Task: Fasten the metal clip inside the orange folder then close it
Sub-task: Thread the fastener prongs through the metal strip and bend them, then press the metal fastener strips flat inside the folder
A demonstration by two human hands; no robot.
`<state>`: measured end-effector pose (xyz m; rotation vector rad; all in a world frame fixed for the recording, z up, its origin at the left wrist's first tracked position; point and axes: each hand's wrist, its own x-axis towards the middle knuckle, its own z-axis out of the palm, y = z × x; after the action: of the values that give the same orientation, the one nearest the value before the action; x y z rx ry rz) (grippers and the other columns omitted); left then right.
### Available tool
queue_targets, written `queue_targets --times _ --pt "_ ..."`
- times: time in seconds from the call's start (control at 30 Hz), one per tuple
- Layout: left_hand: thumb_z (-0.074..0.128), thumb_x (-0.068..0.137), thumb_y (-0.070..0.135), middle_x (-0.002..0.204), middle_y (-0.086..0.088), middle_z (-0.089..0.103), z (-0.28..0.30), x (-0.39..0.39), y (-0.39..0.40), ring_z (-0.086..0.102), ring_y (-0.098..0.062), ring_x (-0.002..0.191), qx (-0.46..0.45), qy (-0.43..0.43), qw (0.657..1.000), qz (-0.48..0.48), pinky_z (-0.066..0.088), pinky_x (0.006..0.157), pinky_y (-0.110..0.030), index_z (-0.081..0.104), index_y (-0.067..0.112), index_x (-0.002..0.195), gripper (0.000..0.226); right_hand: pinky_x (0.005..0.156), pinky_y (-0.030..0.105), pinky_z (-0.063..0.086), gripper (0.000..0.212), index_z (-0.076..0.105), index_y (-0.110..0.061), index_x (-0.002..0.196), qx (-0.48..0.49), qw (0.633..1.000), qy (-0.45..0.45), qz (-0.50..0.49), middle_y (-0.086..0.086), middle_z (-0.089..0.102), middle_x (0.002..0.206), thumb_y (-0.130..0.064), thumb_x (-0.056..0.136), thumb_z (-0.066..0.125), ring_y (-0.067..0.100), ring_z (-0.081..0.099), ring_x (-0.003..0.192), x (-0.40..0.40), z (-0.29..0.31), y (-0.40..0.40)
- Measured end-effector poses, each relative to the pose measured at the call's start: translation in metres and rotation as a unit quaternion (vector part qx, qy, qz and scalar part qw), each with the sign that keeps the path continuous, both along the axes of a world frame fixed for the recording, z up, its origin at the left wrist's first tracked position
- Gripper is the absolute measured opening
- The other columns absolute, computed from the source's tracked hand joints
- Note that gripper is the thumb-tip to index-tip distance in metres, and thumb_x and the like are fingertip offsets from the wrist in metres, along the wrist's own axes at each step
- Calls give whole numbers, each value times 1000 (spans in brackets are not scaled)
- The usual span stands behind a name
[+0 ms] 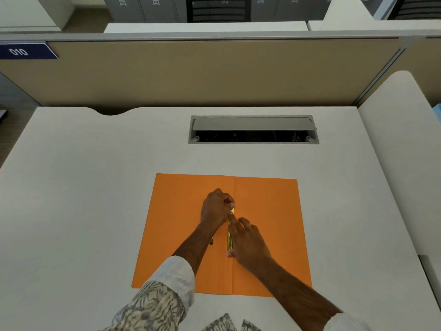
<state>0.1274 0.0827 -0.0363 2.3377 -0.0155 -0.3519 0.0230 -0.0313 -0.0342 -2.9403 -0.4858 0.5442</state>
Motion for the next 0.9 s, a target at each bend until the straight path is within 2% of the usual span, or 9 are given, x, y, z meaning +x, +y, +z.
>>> queue_targets --times 0.2,0.4,0.5,0.6,0.67,0.77,0.83,0.9 --pt "70 76 14 91 -1 61 -1 -9 -2 60 -14 78 -29 19 997 72 53 72 -30 72 16 78 4 104 46 40 89 37 -9 142 4 1000 0 -6 8 23 161 -55 75 73 31 33 137 0 0 0" --pt "75 76 16 88 1 64 -2 -11 -2 59 -12 77 -60 30 988 138 48 65 -24 69 17 78 7 106 46 34 82 38 -17 142 35 999 8 -5 1 17 163 -55 77 70 28 29 139 0 1 -9" --pt "78 76 19 86 1 66 -3 -11 -1 60 -13 78 -62 35 987 145 51 67 -29 68 16 77 10 104 47 37 67 40 -20 140 41 999 16 8 -1 16 163 -49 85 63 28 30 138 4 4 -15" --pt "77 76 17 85 -2 66 -2 -12 0 59 -14 75 -58 34 987 144 52 68 -31 69 14 77 9 98 48 43 43 45 -20 137 56 998 7 22 -3 18 163 -32 96 51 28 34 136 9 8 -19" --pt "74 77 12 83 -4 68 -2 -14 1 61 -16 74 -72 35 986 145 52 67 -30 69 12 78 5 96 48 43 35 48 -21 134 76 997 11 12 -4 23 162 -25 99 43 28 36 134 10 10 -21" --pt "65 81 6 82 0 70 3 -22 7 62 -10 72 -93 23 984 152 46 62 -15 70 15 79 10 96 46 43 34 50 -20 133 88 996 8 0 -4 28 160 -23 101 39 26 36 134 11 10 -20" --pt "65 83 6 80 5 71 5 -32 13 61 -4 72 -100 21 980 169 44 62 -10 71 18 79 13 95 45 44 39 50 -18 135 93 996 4 -18 -3 38 155 -32 99 46 25 38 133 10 9 -18" --pt "70 82 9 76 8 71 4 -48 20 62 0 69 -102 31 978 182 43 60 -8 72 19 79 11 94 45 44 54 46 -14 139 92 995 5 -33 -2 47 149 -45 94 53 26 39 132 9 7 -14"
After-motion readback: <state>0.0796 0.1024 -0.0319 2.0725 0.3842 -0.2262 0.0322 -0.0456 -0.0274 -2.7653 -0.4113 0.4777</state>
